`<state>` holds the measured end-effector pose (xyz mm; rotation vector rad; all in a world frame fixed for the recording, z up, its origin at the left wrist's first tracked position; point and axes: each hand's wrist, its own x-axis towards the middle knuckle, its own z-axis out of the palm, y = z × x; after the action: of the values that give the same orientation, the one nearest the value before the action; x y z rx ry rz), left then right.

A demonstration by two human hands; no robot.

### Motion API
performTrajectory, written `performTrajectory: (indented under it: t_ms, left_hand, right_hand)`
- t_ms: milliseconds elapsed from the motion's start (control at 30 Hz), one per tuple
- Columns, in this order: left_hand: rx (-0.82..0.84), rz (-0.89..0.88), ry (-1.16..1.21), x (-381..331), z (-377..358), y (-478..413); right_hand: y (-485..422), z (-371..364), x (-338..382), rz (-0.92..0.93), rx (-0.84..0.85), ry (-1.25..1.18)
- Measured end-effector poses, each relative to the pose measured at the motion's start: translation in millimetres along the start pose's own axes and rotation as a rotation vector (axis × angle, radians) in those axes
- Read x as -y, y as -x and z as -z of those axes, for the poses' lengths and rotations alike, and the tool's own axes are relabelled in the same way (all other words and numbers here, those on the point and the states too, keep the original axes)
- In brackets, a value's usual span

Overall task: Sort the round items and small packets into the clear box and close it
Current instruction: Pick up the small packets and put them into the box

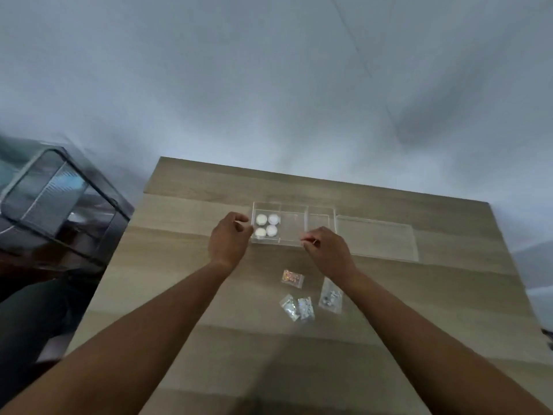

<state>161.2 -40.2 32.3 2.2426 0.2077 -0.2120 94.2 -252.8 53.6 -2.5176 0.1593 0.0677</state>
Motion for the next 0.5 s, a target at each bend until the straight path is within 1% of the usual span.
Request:
performTrajectory:
  t_ms: [67, 100, 200, 267, 300, 367, 433, 500]
  left_hand:
    - [-0.010, -0.066, -0.003, 2, -4, 20]
    - [0.020, -0.110, -0.027, 5, -8, 31]
    - [0.245, -0.260, -0.200, 13, -26, 62]
    - [0.372, -0.305, -0.301, 18, -38, 78]
    - [0.406, -0.306, -0.341, 20, -43, 85]
    - [0.423, -0.269, -0.367, 21, -50, 95]
    - [0.402, -0.223, -0.343, 20, -54, 101]
    - [0.375, -0.212, -0.370, 18, -59, 105]
  right_hand:
    - [15, -1, -12, -0.056, 0.038, -0.004]
    - [22, -2, -17, -0.085, 0.061, -0.008]
    - [39, -9, -31, -0.178, 0.108, -0.009]
    - [47, -17, -37, -0.217, 0.117, 0.001]
    - [50, -20, -39, -0.228, 0.116, -0.002]
    - [54, -27, -39, -0.233, 0.111, -0.008]
    - [53, -32, -35, -0.211, 0.106, 0.003]
    - [52, -37, -29, -0.184, 0.110, 0.032]
